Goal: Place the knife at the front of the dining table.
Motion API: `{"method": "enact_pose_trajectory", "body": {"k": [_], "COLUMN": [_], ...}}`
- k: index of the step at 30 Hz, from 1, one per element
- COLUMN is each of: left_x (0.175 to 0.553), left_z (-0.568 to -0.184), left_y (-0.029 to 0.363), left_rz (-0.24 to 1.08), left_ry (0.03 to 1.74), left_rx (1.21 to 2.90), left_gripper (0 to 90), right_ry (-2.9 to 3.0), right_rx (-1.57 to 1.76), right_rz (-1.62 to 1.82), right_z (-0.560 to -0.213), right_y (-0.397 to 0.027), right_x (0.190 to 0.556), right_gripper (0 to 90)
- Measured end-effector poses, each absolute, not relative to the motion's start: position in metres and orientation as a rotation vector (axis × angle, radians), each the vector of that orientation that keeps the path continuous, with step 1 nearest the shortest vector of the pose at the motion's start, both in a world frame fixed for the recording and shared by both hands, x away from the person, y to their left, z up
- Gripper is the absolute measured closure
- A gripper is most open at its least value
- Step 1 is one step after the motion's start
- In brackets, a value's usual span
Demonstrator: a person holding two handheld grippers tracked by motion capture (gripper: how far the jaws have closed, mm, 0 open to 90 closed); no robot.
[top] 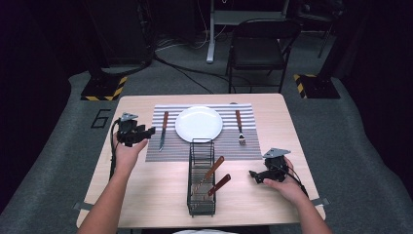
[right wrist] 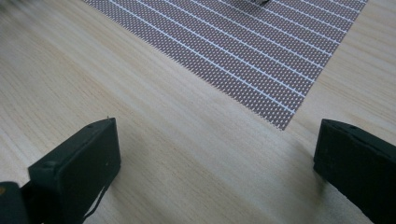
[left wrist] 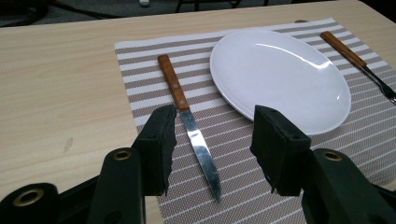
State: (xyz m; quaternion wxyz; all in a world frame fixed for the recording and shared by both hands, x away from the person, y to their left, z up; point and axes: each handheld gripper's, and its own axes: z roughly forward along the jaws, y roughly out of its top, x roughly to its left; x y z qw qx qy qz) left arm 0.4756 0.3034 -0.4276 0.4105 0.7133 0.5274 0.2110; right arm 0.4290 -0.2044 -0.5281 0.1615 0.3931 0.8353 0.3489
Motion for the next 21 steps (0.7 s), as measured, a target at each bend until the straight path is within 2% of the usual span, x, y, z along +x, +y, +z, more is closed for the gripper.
{"method": "enact_pose_trajectory", "body": {"k": [8, 21], "left_x": [0.455, 0.432], "left_z": [-0.432, -0.451], "left_y": [0.315, 0.325], "left_rz": [0.56, 0.527], "left_ry": [1.33, 1.343], "left_rx": [1.837, 1.889], "left_gripper": [45.9, 43.9], "right_ry": [2.384, 2.384], "right_rx": [1.122, 1.123], "right_rz": [0.996, 0.996], "right_z": [-0.528, -0.528], "right_y": [-0.204, -0.204], "right_x": [0.429, 0.429], "right_gripper": [0.0, 0.0]}}
